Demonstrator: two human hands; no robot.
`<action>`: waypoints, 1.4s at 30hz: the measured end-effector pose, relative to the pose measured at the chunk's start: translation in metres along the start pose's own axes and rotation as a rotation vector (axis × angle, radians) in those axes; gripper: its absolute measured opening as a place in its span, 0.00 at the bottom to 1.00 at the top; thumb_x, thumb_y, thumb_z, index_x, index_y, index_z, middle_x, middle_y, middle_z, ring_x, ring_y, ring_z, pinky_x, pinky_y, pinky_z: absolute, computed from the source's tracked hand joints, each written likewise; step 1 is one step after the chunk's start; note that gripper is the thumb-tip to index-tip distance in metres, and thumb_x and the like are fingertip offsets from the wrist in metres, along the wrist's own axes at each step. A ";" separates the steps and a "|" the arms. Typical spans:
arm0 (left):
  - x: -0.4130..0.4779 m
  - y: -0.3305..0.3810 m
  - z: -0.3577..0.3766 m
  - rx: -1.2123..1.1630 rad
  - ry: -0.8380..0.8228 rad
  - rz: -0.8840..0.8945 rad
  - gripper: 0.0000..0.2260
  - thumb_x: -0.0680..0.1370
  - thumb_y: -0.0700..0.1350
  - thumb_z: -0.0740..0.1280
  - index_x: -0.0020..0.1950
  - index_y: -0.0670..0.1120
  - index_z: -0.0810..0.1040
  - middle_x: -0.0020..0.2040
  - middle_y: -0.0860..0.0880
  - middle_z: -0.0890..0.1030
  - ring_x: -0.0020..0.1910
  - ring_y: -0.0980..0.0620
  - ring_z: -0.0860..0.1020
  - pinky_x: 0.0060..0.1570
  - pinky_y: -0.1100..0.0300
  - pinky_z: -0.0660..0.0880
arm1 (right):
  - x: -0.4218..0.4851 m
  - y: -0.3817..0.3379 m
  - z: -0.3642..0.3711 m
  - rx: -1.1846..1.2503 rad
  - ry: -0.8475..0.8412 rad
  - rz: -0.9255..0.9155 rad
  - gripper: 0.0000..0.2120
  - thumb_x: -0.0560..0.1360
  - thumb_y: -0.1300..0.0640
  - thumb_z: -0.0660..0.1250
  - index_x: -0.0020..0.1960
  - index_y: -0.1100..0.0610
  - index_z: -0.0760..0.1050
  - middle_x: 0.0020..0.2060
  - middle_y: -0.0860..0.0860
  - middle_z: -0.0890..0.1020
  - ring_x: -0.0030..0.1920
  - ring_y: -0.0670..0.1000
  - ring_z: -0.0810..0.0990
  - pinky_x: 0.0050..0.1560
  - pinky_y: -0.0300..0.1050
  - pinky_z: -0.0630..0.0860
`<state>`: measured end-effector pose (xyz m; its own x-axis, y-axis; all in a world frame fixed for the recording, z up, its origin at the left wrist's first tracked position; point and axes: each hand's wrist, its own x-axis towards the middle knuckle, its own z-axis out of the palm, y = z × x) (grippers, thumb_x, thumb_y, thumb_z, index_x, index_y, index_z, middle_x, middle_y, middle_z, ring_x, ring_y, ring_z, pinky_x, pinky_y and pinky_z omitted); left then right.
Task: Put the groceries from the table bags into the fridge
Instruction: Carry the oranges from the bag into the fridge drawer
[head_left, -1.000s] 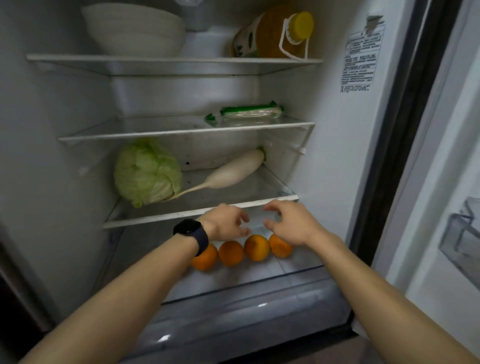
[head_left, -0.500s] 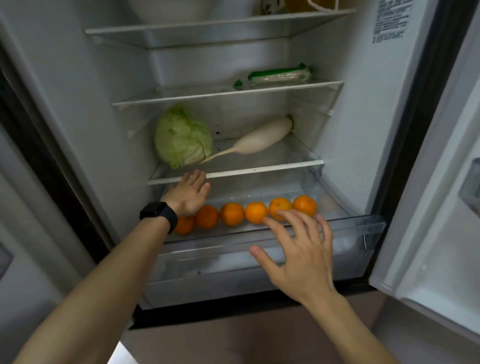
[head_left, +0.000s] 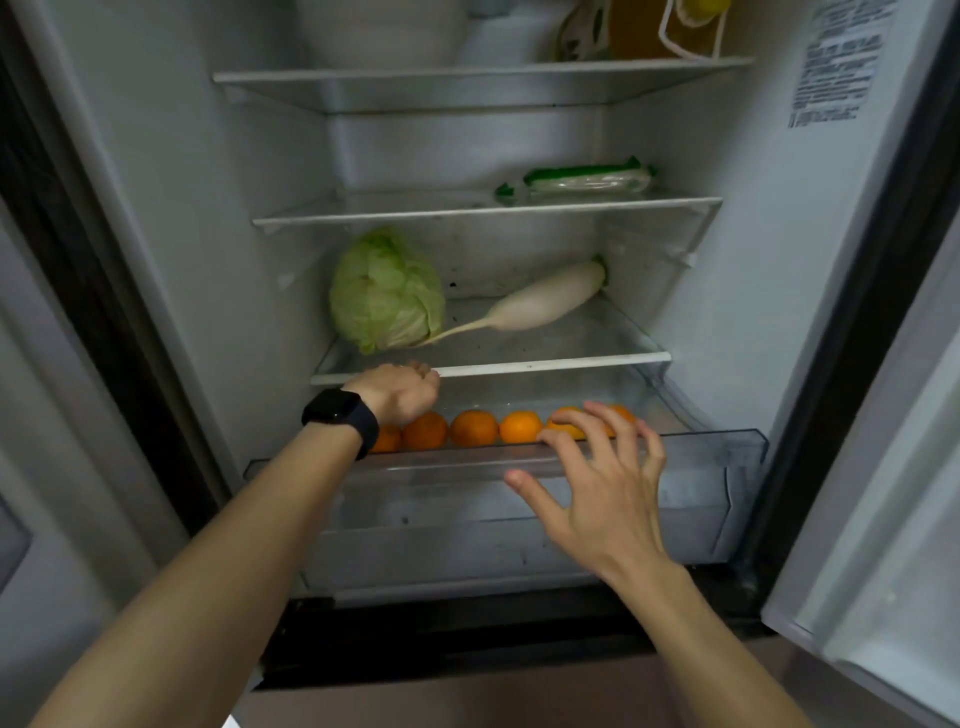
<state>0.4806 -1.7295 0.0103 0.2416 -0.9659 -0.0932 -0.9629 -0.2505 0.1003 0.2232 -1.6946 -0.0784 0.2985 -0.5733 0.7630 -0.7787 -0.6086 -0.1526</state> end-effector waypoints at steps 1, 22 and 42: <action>0.001 -0.001 0.001 -0.008 0.002 -0.002 0.24 0.86 0.50 0.43 0.80 0.43 0.59 0.80 0.43 0.60 0.77 0.42 0.62 0.76 0.49 0.58 | 0.006 0.001 0.006 0.003 0.002 -0.003 0.21 0.74 0.31 0.64 0.55 0.46 0.79 0.61 0.45 0.78 0.70 0.53 0.69 0.69 0.61 0.58; -0.005 -0.010 0.042 0.031 0.357 0.092 0.31 0.82 0.65 0.49 0.80 0.48 0.62 0.80 0.47 0.62 0.79 0.45 0.60 0.78 0.48 0.50 | 0.076 0.031 0.108 -0.006 0.055 0.038 0.24 0.76 0.34 0.61 0.59 0.51 0.78 0.73 0.54 0.70 0.74 0.56 0.66 0.74 0.63 0.53; 0.018 -0.015 0.085 -0.016 0.776 0.122 0.26 0.80 0.59 0.58 0.64 0.41 0.81 0.61 0.43 0.83 0.62 0.39 0.79 0.66 0.42 0.72 | 0.079 0.037 0.126 -0.067 0.066 0.005 0.24 0.79 0.38 0.60 0.66 0.51 0.77 0.64 0.50 0.79 0.67 0.53 0.73 0.76 0.58 0.50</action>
<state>0.4893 -1.7379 -0.0774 0.1552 -0.7549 0.6372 -0.9876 -0.1350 0.0805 0.2878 -1.8315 -0.1031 0.2594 -0.5370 0.8027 -0.8158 -0.5667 -0.1155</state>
